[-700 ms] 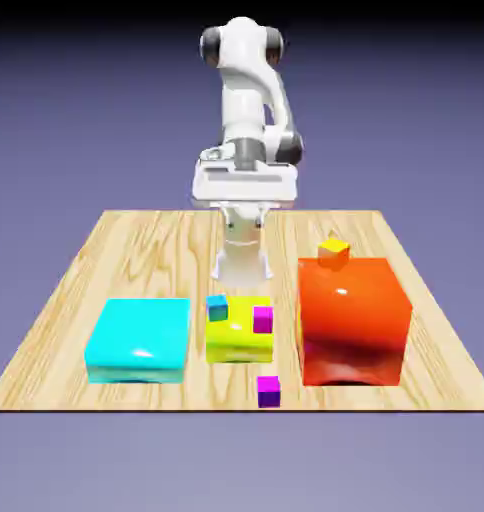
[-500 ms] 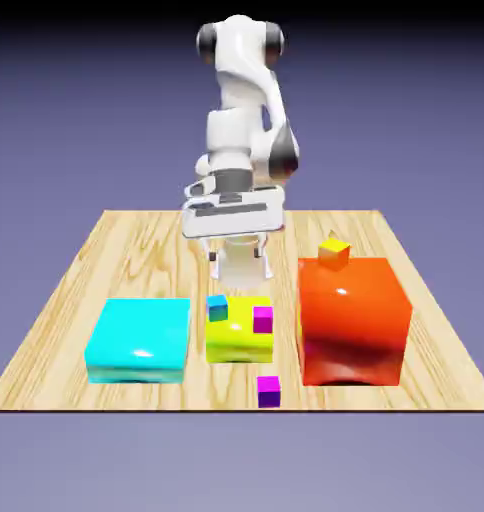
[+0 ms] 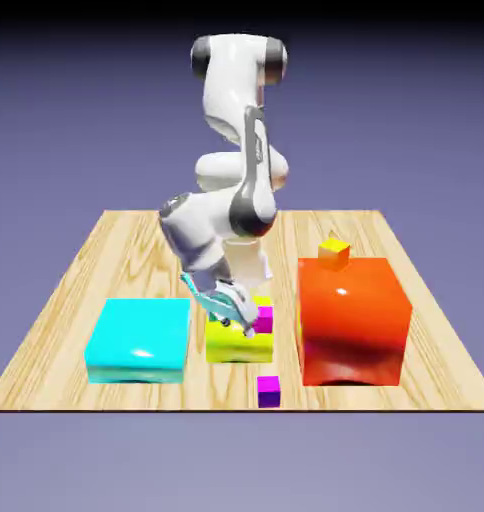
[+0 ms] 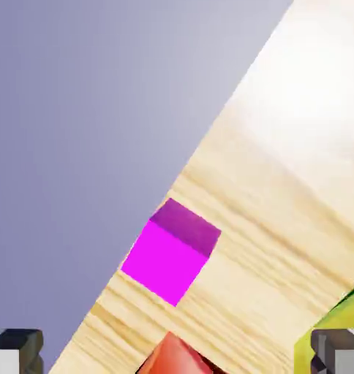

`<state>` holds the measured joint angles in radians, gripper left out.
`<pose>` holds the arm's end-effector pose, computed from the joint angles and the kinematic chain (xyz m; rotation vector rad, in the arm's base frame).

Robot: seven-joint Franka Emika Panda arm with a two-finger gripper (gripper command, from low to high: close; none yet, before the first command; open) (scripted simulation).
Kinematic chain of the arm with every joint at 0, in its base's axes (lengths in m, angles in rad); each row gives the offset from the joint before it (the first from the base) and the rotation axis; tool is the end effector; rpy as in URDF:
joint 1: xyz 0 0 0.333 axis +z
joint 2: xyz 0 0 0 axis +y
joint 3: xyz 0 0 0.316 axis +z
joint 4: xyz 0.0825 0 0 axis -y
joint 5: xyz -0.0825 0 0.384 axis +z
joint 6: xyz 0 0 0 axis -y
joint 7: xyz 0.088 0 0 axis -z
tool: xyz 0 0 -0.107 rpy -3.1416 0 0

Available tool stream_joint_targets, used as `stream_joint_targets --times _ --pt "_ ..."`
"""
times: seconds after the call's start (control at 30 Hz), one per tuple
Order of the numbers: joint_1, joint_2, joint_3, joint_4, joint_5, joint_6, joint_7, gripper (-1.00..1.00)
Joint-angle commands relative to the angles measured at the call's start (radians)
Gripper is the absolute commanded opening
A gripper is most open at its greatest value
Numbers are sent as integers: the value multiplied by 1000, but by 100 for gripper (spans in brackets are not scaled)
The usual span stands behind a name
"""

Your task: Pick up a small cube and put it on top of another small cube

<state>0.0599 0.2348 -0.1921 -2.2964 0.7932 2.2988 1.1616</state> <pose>0.5054 -0.0536 0.2346 -1.6099 2.2491 0.5804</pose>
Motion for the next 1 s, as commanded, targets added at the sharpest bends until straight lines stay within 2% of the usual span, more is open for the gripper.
stream_joint_targets --times 0.0,0.27,0.43,0.47,0.6,0.97 --pt "2 36 -9 23 36 -33 19 0" --pt "18 305 -73 194 300 -279 159 0" --pt "42 420 -11 221 404 -199 98 0" --pt "42 420 -11 221 404 -199 98 -100" --pt "20 311 -69 196 306 -275 156 -100" --pt "6 307 108 379 -170 -390 -206 -100"
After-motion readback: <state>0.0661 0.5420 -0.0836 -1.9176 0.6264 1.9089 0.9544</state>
